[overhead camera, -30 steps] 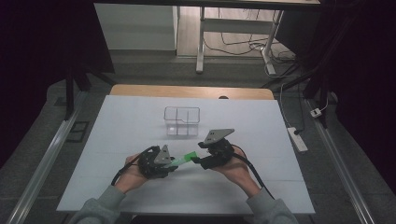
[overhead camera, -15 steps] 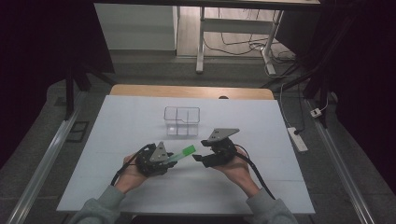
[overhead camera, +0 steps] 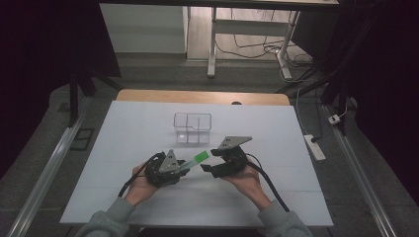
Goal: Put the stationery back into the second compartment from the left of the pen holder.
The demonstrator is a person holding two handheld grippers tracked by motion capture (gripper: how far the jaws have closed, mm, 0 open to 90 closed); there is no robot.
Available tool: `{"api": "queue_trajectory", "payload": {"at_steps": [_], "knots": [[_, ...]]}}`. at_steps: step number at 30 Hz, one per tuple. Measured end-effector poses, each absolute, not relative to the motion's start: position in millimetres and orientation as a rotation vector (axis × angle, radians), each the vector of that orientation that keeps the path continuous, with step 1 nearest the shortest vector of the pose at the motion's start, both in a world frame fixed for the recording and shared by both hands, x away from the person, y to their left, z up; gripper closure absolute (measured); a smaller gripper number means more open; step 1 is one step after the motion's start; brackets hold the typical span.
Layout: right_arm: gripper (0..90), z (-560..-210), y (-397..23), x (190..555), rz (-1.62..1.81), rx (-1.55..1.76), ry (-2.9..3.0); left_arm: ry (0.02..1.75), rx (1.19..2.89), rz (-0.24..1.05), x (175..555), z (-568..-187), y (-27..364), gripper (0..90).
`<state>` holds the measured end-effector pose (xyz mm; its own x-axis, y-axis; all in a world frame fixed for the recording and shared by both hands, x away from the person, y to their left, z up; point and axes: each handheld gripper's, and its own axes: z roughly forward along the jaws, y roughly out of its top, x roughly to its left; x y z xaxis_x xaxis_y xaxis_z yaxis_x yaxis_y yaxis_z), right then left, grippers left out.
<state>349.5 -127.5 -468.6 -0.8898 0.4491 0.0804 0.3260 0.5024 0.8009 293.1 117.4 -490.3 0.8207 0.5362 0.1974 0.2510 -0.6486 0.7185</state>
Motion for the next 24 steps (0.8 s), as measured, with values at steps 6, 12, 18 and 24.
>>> {"api": "queue_trajectory", "payload": {"at_steps": [6,12,18,24], "knots": [[31.8,-472.9,-124.7,349.9,1.368,0.733,2.603,0.567,2.273,0.541,291.6,-492.1,111.3,65.0],[35.8,-475.5,-123.2,350.6,1.426,0.777,2.607,0.567,2.270,0.550,290.5,-495.4,103.3,64.8],[43.5,-475.0,-123.9,349.5,1.416,0.809,2.572,0.574,2.284,0.551,291.5,-498.6,97.7,64.9],[50.8,-473.0,-125.2,349.5,1.476,0.814,2.567,0.579,2.315,0.559,293.1,-503.2,91.7,64.8]]}}
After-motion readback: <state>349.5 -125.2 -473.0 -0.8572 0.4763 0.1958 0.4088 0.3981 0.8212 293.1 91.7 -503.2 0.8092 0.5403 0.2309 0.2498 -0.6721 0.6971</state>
